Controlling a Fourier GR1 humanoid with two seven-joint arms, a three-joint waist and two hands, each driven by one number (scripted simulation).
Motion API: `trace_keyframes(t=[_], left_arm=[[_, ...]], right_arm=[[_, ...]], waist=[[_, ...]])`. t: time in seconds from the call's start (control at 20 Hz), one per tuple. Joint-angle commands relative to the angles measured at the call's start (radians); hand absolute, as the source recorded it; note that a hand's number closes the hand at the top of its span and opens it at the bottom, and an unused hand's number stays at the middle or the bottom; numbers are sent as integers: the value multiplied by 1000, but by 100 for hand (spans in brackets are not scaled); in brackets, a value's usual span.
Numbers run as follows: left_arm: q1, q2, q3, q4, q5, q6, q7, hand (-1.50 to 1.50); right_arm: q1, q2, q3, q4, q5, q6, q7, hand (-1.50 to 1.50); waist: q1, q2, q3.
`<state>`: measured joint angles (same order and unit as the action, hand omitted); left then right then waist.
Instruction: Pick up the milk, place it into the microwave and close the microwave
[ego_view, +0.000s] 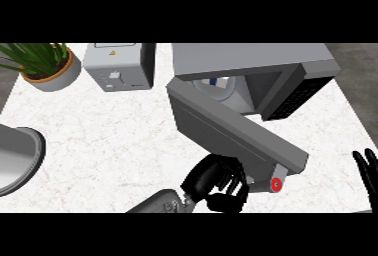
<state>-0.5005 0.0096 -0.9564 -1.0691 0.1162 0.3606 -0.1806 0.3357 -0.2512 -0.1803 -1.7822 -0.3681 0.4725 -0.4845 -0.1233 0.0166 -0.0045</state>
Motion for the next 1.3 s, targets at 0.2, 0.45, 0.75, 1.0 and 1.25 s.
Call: trace_keyframes(t=[0.2, 0.45, 0.75, 1.0, 1.25], left_arm=[[-92, -9, 77, -31, 209, 156, -97, 150], [-180, -9, 104, 7, 267, 217, -163, -150], [-269, -9, 124, 61, 341, 258, -199, -150], [-327, -10, 133, 114, 390, 281, -225, -150], [-379, -10, 146, 165, 438, 287, -251, -150]], right_arm=[[-35, -38, -8, -68, -35, 10, 44, -150], [-46, -51, -13, -89, -85, 33, 56, -150], [-73, -74, -13, -96, -130, 50, 86, -150], [-108, -96, -14, -110, -172, 61, 108, -150], [-143, -124, -19, -112, -223, 79, 130, -150]], waist=[[-71, 25, -8], [-119, 32, -4], [-163, 45, -2], [-187, 55, -1], [-209, 66, -1]])
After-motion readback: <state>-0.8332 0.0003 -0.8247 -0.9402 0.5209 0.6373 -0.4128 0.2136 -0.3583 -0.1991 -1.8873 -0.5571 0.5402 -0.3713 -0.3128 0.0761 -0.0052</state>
